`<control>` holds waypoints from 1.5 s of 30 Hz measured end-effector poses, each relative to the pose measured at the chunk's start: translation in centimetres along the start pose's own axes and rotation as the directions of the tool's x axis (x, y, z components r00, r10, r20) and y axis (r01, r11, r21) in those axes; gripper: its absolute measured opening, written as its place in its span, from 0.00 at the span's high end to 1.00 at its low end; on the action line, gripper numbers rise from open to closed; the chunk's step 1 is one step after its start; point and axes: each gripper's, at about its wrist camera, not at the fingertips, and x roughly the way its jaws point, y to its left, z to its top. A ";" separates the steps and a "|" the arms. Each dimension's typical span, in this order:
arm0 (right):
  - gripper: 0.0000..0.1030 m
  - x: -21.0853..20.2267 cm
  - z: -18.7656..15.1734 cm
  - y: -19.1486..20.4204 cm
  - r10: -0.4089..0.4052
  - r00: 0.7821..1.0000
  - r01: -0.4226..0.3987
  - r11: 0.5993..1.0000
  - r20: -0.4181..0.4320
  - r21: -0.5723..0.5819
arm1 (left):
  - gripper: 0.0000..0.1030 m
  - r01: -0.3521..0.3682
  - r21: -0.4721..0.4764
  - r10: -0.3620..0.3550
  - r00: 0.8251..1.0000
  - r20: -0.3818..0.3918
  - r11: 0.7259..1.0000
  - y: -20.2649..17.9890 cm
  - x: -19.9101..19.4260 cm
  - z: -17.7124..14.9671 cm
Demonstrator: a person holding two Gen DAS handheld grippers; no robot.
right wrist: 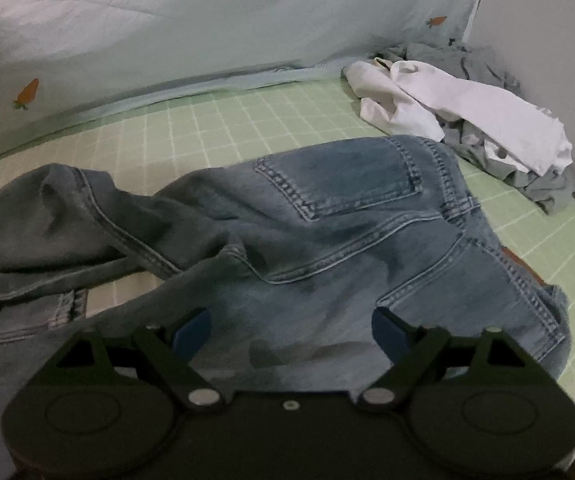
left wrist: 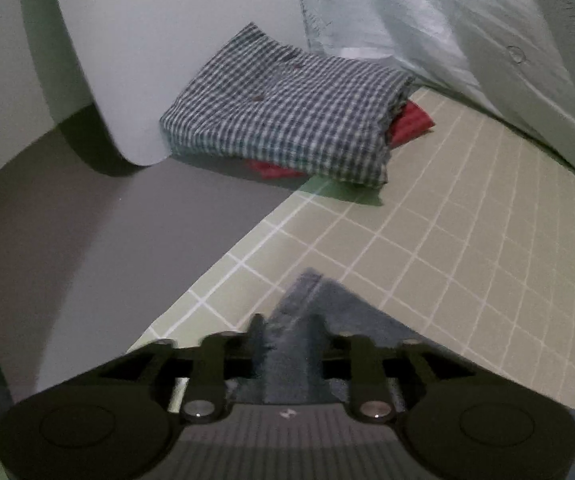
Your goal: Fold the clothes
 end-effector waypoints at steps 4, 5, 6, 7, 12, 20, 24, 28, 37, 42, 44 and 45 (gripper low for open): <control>0.05 0.1 0.0 -0.1 0.016 1.000 -0.016 1.000 0.018 -0.009 | 0.21 0.060 -0.018 -0.059 0.998 0.024 0.998 -1.2 -2.2 -0.2; 0.04 0.3 0.1 -0.1 0.023 1.000 -0.022 1.000 0.019 -0.008 | 0.20 0.067 -0.002 -0.067 0.997 0.028 0.998 -2.0 -2.6 -0.2; 0.04 0.5 0.2 -0.1 0.032 0.999 -0.032 0.999 0.017 -0.001 | 0.17 0.074 0.015 -0.075 0.997 0.033 0.997 -2.8 -3.1 -0.3; 0.04 0.7 0.3 -0.1 0.043 0.999 -0.043 0.999 0.018 0.006 | 0.15 0.082 0.030 -0.083 0.996 0.037 0.996 -3.6 -3.6 -0.3; 0.02 0.7 1.0 -0.7 0.086 0.995 -0.087 0.996 0.047 0.015 | 0.13 0.164 0.044 -0.166 0.985 0.041 0.985 -7.6 -6.1 -0.8; 0.02 0.3 2.7 -5.0 0.111 0.992 -0.115 0.991 0.065 0.074 | 0.13 0.253 0.149 -0.259 0.966 0.023 0.956 -14.8 -9.7 -1.8; 0.01 0.4 4.3 -7.6 0.105 0.991 -0.113 0.989 0.082 0.098 | 0.12 0.296 0.137 -0.297 0.955 -0.008 0.945 -17.5 -10.1 -1.1; 0.01 2.4 6.0 -9.9 0.078 0.995 -0.088 0.981 0.066 0.172 | 0.11 0.293 0.104 -0.289 0.956 -0.054 0.950 -20.5 -8.4 0.3; 0.01 7.2 8.0 -10.3 0.061 0.998 -0.058 0.964 -0.005 0.261 | 0.11 0.324 0.094 -0.304 0.935 -0.182 0.941 -27.1 -0.9 3.9; 0.01 9.6 8.0 -10.2 0.087 0.993 -0.053 0.925 -0.076 0.376 | 0.11 0.273 0.083 -0.240 0.929 -0.283 0.958 -30.2 3.6 4.2; 0.01 10.0 8.1 -10.0 0.112 0.991 -0.066 0.893 -0.076 0.445 | 0.11 0.279 0.051 -0.251 0.920 -0.301 0.959 -30.3 4.5 4.0; 0.01 10.2 8.2 -9.9 0.122 0.990 -0.074 0.879 -0.073 0.471 | 0.11 0.274 0.027 -0.253 0.917 -0.308 0.961 -30.2 4.8 3.9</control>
